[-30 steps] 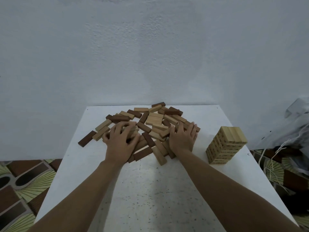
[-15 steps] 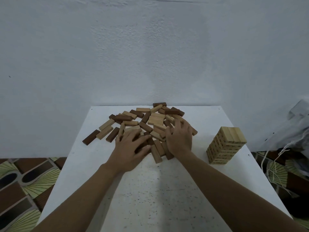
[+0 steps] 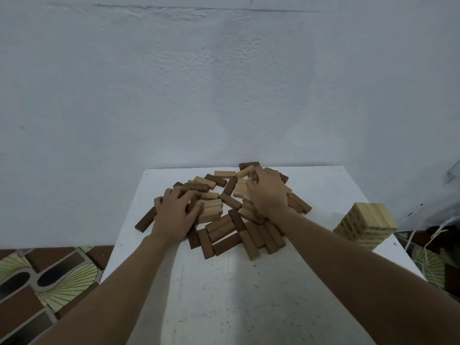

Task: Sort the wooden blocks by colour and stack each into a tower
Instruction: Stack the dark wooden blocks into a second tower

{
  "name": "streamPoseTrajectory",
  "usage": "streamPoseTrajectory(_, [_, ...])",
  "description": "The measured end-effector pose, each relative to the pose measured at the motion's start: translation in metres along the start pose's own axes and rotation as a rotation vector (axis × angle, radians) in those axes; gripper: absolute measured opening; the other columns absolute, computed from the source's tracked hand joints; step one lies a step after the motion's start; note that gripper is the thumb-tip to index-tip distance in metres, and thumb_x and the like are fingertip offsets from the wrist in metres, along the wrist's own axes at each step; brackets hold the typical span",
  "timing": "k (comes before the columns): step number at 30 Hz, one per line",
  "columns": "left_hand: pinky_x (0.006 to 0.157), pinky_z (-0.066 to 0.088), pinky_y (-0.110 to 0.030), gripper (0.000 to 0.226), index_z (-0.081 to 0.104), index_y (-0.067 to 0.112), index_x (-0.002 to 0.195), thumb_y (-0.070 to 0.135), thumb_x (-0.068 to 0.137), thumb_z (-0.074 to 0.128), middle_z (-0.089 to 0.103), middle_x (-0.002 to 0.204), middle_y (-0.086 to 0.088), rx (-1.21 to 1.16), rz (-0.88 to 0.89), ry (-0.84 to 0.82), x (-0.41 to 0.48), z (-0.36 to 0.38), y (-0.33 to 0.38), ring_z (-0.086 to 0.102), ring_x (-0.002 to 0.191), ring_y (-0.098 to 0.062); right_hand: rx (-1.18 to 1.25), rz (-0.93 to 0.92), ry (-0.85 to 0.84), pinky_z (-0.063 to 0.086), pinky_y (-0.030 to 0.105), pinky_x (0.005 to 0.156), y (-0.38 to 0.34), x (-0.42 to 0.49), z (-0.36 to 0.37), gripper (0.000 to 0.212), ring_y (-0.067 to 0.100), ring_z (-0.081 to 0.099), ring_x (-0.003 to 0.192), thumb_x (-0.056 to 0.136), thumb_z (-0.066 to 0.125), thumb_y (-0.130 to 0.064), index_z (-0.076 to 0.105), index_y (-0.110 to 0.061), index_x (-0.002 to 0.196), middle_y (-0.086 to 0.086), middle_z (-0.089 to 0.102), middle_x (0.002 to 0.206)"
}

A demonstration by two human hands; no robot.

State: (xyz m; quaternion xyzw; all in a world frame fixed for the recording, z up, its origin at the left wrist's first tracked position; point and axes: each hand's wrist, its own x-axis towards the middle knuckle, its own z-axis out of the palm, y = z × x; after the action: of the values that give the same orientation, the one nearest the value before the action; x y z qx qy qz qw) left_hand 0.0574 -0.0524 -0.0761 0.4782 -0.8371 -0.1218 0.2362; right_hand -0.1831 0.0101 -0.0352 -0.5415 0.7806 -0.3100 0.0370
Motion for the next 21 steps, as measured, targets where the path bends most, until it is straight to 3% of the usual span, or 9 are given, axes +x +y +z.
streamPoseTrajectory(5, [0.11,0.024,-0.049,0.05,0.057,0.036,0.138,0.056,0.097,0.036,0.046,0.151,0.004,-0.024,0.032,-0.077,0.041,0.009,0.009,0.034,0.141,-0.022,-0.139,0.021,-0.072,0.043,0.043,0.098,0.02,0.034,0.015,0.033,0.027,0.046,0.122,0.101,0.039,-0.026,0.06,-0.013,0.122,0.007,0.06,0.122])
streamPoseTrajectory(10, [0.114,0.022,-0.051,0.038,0.051,0.034,0.143,0.042,0.106,0.045,0.044,0.154,0.004,-0.086,0.087,-0.153,0.086,0.024,0.027,0.033,0.144,-0.022,-0.407,-0.048,0.044,0.035,0.043,0.084,0.036,0.057,0.028,0.032,0.029,0.05,0.105,0.101,0.037,-0.03,0.063,-0.013,0.11,0.007,0.064,0.107])
streamPoseTrajectory(12, [0.115,0.023,-0.05,0.039,0.05,0.033,0.144,0.042,0.107,0.043,0.044,0.155,0.004,-0.098,0.105,-0.183,0.101,0.029,0.04,0.031,0.145,-0.022,-0.45,-0.055,0.047,0.033,0.045,0.086,0.038,0.065,0.031,0.033,0.027,0.049,0.107,0.101,0.035,-0.033,0.062,-0.015,0.109,0.005,0.064,0.107])
streamPoseTrajectory(17, [0.114,0.021,-0.051,0.045,0.042,0.033,0.15,0.046,0.108,0.035,0.04,0.158,0.006,-0.009,0.131,-0.294,0.124,0.048,0.064,0.029,0.147,-0.021,-0.366,-0.045,-0.034,0.038,0.047,0.092,0.042,0.081,0.039,0.036,0.03,0.05,0.115,0.103,0.036,-0.033,0.057,-0.017,0.127,0.009,0.058,0.123])
streamPoseTrajectory(21, [0.107,0.029,-0.052,0.041,0.058,0.027,0.135,0.045,0.108,0.033,0.052,0.146,0.002,0.122,0.152,-0.381,0.131,0.061,0.067,0.039,0.139,-0.027,-0.358,-0.045,-0.118,0.041,0.044,0.088,0.042,0.087,0.041,0.036,0.028,0.051,0.108,0.105,0.032,-0.035,0.05,-0.018,0.13,0.009,0.053,0.125])
